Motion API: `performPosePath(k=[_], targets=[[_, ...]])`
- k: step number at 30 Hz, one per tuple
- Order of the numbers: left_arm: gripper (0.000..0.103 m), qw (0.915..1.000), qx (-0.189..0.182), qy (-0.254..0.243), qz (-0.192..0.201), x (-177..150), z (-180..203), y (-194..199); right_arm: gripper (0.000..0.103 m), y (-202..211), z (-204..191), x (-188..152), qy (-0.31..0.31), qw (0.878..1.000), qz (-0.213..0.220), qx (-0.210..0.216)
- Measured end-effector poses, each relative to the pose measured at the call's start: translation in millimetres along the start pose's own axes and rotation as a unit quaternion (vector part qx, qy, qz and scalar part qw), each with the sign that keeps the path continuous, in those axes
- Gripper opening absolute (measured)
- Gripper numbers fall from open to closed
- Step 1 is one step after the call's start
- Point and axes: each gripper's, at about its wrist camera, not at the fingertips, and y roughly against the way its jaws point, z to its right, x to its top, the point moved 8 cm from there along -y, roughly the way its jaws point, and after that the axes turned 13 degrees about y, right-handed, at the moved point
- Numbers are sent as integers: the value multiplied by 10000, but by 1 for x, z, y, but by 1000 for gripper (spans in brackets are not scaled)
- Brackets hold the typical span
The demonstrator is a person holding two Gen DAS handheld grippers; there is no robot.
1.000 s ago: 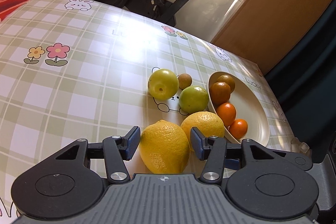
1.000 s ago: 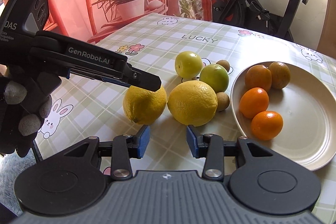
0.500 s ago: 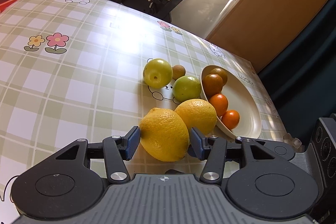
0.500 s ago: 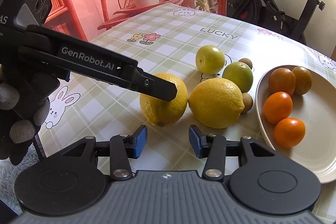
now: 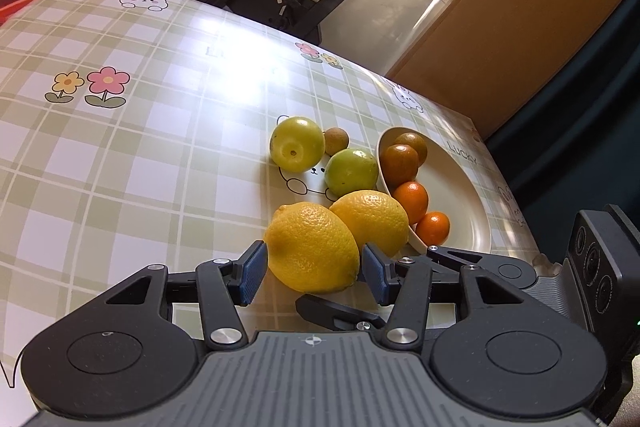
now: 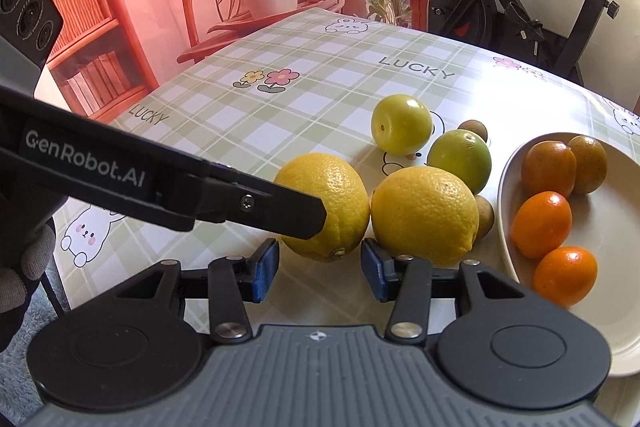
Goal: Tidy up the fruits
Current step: 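Close the left gripper around the lemon and lift it, then carry the lemon onto the plate and open the left gripper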
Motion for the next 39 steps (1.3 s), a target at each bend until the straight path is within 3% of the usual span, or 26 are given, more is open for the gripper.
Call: performPosePath(k=[8,16,26,31,39], targets=[[54,9993,-124,348,50,19,-10,-5,48,1,3,2,-54,10000,42,-10],[54,9984,-208,494,-181,7,-9,-18,49,1,2,2,-34,10000,41,-19],[54,9994,62,2,-339,-17,9,-13,48,13,-6,-7,-138,9999,58,82],[54,9990,46,49,-448,-32,21,-16,48,27,-6,-22,-295,9994,72,133],[55,9975,56,-348,-613,-54,53,-31,48,53,3,-47,-579,9982,131,-40]])
